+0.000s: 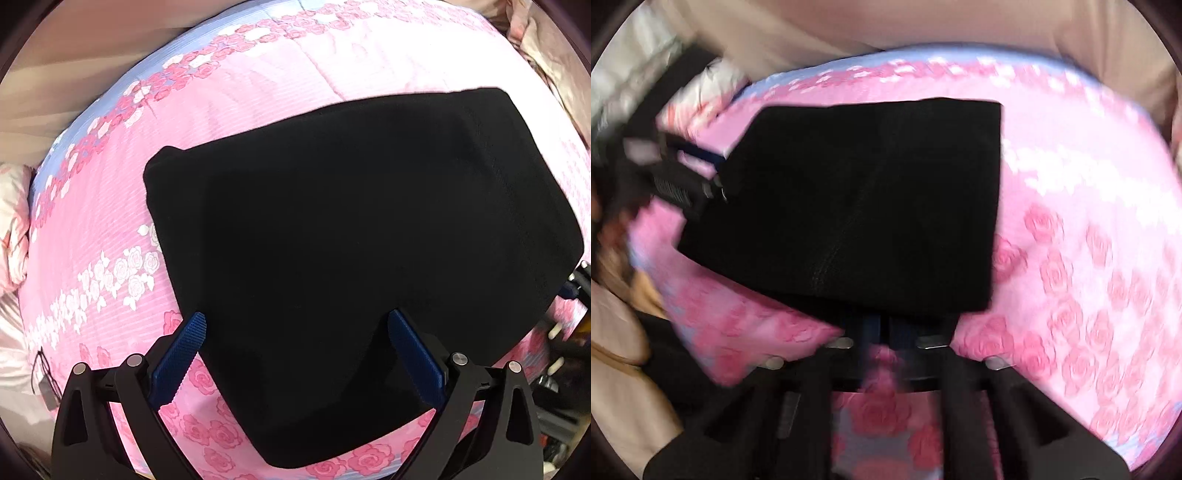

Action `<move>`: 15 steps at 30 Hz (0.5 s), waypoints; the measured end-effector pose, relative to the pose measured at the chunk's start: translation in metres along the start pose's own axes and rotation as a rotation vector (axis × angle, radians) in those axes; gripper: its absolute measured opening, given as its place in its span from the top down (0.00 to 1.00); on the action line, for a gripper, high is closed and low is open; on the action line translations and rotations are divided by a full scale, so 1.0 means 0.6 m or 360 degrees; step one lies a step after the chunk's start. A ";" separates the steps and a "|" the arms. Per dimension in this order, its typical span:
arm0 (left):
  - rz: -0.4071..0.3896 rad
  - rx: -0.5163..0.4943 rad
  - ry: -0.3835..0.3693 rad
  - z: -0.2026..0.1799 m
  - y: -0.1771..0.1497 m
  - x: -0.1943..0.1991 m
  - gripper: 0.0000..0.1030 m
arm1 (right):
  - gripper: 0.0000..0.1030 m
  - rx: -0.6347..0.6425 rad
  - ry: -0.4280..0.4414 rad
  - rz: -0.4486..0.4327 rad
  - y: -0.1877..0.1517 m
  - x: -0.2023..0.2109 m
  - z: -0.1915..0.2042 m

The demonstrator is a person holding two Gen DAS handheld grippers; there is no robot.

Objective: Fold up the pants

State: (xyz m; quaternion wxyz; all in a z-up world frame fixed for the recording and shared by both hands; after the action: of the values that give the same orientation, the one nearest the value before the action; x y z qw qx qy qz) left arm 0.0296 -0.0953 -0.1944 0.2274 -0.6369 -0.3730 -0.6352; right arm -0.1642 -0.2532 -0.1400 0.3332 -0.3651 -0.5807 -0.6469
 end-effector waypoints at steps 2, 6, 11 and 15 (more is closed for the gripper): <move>0.0001 -0.0013 -0.0001 -0.006 -0.003 -0.002 0.05 | 1.00 -0.0052 -0.0011 0.0145 -0.041 -0.022 -0.028; 0.0001 -0.0060 0.0027 -0.010 -0.011 -0.012 0.05 | 0.98 -0.0500 0.0126 0.0104 -0.073 0.004 -0.089; -0.0014 -0.0064 0.0018 -0.014 -0.010 -0.009 0.05 | 0.33 -0.1046 0.0387 -0.0110 -0.039 0.030 -0.137; -0.0006 -0.0068 0.0042 -0.019 -0.009 -0.012 0.05 | 0.31 -0.0946 0.0285 -0.0026 -0.013 -0.047 -0.114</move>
State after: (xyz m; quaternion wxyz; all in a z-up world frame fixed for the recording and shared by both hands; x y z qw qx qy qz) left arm 0.0190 -0.1021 -0.2013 0.2174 -0.6324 -0.3575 -0.6519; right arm -0.1622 -0.3201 -0.1722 0.2565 -0.3834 -0.3374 -0.8206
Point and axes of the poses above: each gripper's, at about its wrist camera, not at the fingertips, and x roughly against the way its jaws point, z to its left, y to its top, the point moved 5 cm from there along -x, roughly the way its jaws point, and after that the axes turned 14 degrees about -y, right-handed, at the moved point
